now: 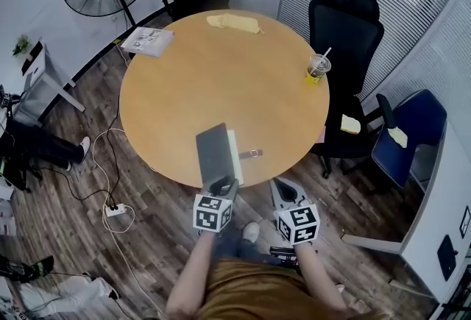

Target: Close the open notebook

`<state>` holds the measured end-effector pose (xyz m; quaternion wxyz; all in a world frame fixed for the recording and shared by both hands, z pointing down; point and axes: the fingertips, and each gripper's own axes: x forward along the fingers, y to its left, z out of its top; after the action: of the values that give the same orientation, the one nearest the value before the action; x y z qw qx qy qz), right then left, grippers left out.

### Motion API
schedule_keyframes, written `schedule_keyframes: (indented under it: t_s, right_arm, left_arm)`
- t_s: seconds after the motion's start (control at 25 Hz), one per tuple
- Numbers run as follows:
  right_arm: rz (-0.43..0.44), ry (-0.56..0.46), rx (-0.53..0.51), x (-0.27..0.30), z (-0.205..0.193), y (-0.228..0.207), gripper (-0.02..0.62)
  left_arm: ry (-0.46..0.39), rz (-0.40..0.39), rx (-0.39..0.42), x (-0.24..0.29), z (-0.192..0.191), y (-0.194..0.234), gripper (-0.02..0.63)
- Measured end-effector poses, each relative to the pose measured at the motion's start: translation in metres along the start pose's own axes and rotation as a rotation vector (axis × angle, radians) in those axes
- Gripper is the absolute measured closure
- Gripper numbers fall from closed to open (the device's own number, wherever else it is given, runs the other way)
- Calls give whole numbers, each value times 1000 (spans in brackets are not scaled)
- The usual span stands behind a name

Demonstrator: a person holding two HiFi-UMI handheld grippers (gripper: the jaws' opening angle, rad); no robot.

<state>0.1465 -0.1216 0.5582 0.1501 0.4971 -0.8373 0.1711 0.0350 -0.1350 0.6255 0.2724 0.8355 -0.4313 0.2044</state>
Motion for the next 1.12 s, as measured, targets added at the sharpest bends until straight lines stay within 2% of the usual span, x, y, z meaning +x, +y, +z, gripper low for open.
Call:
schedule_keyframes:
  t_s: [0.24,0.44,0.84,1.0,1.12]
  right_arm:
    - [-5,16,8,-3,-8,-5,584]
    - [-6,34,13,-1,-16,-4,584]
    - [0,57,14,-1,-25,-3,584]
    - [10,64,15,1,-28,0,584]
    - [15,66,12,3,-28,1,584]
  left_arm:
    - [19,2,26,12,-7,-4,483]
    - [21,18,82,19,-11,-5,480]
    - [98,5,77,40,-32,-5,477]
    - [159,8,80,47,-50,-2,500]
    - [166,7,62,47,-56,1,500]
